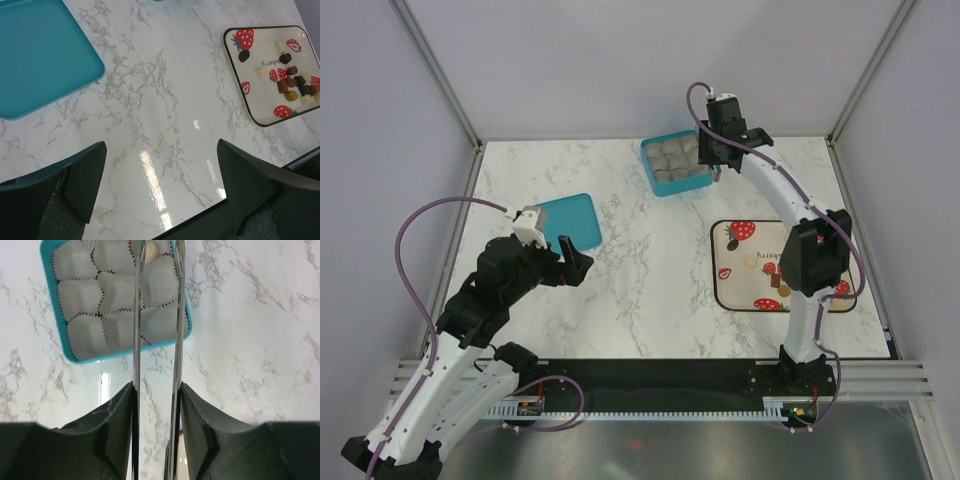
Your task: Pack the chocolate
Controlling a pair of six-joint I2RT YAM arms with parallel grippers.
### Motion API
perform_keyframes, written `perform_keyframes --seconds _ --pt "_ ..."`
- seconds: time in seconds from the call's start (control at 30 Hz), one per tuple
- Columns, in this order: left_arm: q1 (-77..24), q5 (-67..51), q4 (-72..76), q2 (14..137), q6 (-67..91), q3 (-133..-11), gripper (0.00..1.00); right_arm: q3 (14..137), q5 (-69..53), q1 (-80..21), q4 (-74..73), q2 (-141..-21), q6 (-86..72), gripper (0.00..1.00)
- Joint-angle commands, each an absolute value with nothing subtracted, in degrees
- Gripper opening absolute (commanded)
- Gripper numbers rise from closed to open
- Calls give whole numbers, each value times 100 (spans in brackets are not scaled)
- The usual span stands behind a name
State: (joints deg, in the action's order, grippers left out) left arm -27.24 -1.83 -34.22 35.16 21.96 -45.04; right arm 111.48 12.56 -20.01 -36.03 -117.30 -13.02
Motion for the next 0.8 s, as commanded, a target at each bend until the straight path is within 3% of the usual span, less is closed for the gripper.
perform_keyframes --seconds 0.0,0.37,0.77 --pt "-2725 -246 -3401 3454 1995 -4579 99 10628 1336 -2004 -4040 -10568 -1582 47" --pt "-2725 -395 -3393 3445 1986 -4588 99 7201 1178 -2022 -4930 -7841 -2408 47" --pt "-2733 -431 -3358 3507 2004 -4570 99 5977 949 -2338 -4852 -7023 -3058 48"
